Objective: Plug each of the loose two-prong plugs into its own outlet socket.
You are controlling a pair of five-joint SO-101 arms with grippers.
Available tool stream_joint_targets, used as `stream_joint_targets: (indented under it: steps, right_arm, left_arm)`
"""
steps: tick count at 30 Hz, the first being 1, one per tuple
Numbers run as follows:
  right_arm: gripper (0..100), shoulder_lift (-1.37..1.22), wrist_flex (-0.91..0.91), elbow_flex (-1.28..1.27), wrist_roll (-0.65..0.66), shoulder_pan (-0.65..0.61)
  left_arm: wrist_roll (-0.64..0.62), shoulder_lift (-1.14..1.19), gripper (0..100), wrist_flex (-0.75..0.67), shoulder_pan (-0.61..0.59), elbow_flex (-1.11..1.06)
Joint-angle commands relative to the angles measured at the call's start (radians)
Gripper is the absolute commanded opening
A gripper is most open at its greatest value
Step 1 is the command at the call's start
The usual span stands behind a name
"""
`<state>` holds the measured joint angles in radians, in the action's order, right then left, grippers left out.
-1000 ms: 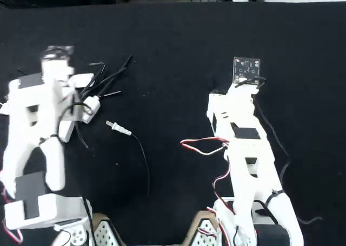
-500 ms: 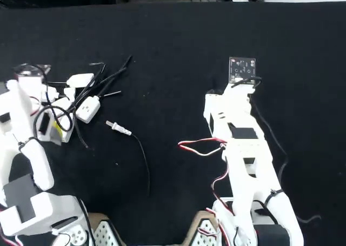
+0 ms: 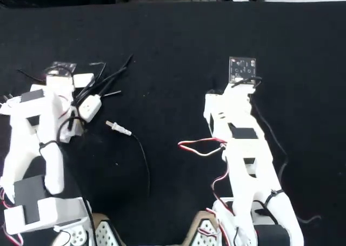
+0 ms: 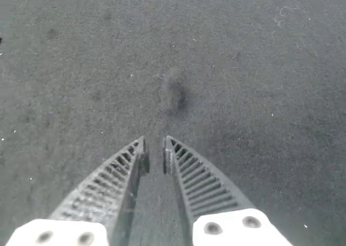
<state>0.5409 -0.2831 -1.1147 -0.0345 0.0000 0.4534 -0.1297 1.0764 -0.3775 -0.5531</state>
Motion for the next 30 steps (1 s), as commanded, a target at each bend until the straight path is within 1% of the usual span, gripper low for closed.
stream_joint_targets:
  steps: [1,5,7,9,11,14,16,20,24,26,30]
  right_arm:
    - [4.9,-0.004,0.018,0.019,-0.003,-0.018]
    - [4.9,-0.004,0.018,0.019,-0.003,-0.018]
    - [4.9,-0.004,0.018,0.019,-0.003,-0.018]
    - [4.9,-0.004,0.018,0.019,-0.003,-0.018]
    - [4.9,-0.004,0.018,0.019,-0.003,-0.018]
    - [4.9,-0.004,0.018,0.019,-0.003,-0.018]
    - [4.9,-0.004,0.020,0.021,-0.002,-0.018]
    - [4.9,-0.004,0.020,0.021,-0.002,-0.018]
    - [4.9,-0.004,0.018,0.021,-0.002,-0.018]
    - [4.9,-0.004,0.018,0.021,-0.002,-0.018]
    - [4.9,-0.004,0.018,0.021,-0.002,-0.018]
  left_arm:
    - [-0.018,-0.017,20,-0.107,0.007,-0.019]
    - [-0.015,-0.015,20,-0.232,-0.107,-0.019]
    - [-0.009,-0.015,20,-0.269,-0.156,-0.016]
    - [0.032,-0.026,20,-0.262,-0.185,-0.018]
    - [0.052,-0.028,20,-0.221,-0.200,-0.008]
    - [0.060,-0.028,20,-0.127,-0.197,0.012]
    - [0.061,-0.018,20,-0.107,-0.189,0.016]
    - [0.063,-0.015,20,-0.164,-0.156,-0.024]
    - [0.121,-0.015,20,-0.235,-0.110,-0.105]
    - [0.129,-0.015,20,-0.267,-0.091,-0.139]
    - [0.127,-0.015,20,-0.315,-0.084,-0.179]
